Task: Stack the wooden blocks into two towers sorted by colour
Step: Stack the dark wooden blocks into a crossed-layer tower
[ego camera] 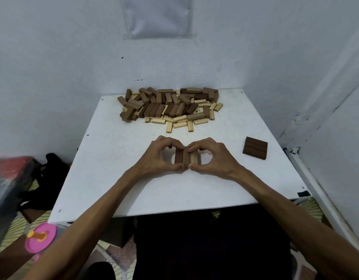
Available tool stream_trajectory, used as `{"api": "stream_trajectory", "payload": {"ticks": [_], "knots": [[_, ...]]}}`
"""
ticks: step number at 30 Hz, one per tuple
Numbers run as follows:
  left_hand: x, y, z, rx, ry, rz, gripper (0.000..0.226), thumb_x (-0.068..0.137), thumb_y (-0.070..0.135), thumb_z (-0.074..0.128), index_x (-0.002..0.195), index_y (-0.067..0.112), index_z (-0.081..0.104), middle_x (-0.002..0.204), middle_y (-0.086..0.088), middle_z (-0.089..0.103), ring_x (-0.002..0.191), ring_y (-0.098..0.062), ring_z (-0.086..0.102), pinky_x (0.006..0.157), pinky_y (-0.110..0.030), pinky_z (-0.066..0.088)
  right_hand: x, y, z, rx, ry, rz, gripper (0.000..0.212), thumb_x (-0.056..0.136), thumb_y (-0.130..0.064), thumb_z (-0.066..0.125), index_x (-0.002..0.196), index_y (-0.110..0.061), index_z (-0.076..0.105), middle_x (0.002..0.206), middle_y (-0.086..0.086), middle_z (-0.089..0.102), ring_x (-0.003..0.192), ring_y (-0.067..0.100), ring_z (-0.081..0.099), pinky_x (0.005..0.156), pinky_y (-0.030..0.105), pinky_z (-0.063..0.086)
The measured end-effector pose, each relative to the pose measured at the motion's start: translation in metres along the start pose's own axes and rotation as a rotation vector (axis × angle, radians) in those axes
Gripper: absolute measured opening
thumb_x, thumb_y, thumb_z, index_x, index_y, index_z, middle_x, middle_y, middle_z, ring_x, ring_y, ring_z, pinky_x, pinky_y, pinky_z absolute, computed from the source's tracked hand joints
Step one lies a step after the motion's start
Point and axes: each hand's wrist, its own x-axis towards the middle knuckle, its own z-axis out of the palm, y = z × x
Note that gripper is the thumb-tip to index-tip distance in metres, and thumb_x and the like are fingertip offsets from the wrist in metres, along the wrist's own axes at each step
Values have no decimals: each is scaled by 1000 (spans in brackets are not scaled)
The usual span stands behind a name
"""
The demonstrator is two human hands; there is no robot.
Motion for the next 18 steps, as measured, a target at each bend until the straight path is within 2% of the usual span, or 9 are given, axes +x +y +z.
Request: {"api": "stream_trajectory", "payload": {"ticks": [4, 8, 10, 12, 14, 18], "knots": [[28, 10, 13, -37, -52, 62, 54, 65, 46, 88, 114, 32, 70, 121, 14, 68, 116, -16, 54, 93, -37, 47, -10, 7, -26, -17, 43, 37, 49, 74, -31, 93, 118, -29, 72, 126, -17, 68, 126, 11, 56, 100, 41, 52], [60, 23, 33, -35, -123, 116, 54, 65, 47, 86, 114, 31, 70, 120, 15, 68, 113, -12, 54, 87, -16, 40, -25, 15, -53, -61, 102, 69, 48, 75, -33, 93, 118, -28, 72, 126, -18, 68, 125, 10, 57, 99, 36, 52], [76, 30, 46, -44, -153, 152, 54, 65, 46, 86, 114, 29, 70, 121, 14, 68, 113, -12, 55, 85, -12, 37, -35, 20, -69, -78, 129, 98, 47, 75, -32, 92, 117, -29, 72, 126, -18, 68, 124, 10, 56, 93, 31, 53], [92, 36, 61, -47, -183, 189, 54, 65, 46, 86, 113, 28, 70, 121, 15, 68, 112, -13, 56, 85, -13, 38, -45, 26, -83, -78, 154, 131, 47, 75, -31, 92, 118, -29, 72, 126, -18, 67, 125, 12, 56, 87, 31, 56], [107, 42, 75, -51, -213, 214, 55, 65, 47, 86, 113, 27, 69, 121, 15, 68, 110, -14, 56, 85, -17, 39, -56, 33, -97, -70, 184, 150, 49, 74, -28, 92, 118, -28, 72, 125, -16, 67, 125, 13, 57, 94, 35, 58], [135, 57, 104, -54, -255, 257, 56, 65, 49, 85, 114, 30, 67, 121, 14, 67, 110, -15, 55, 88, -25, 42, -72, 46, -122, -141, 225, 215, 54, 75, -32, 92, 124, -33, 69, 124, -14, 66, 125, 10, 55, 104, 32, 49]]}}
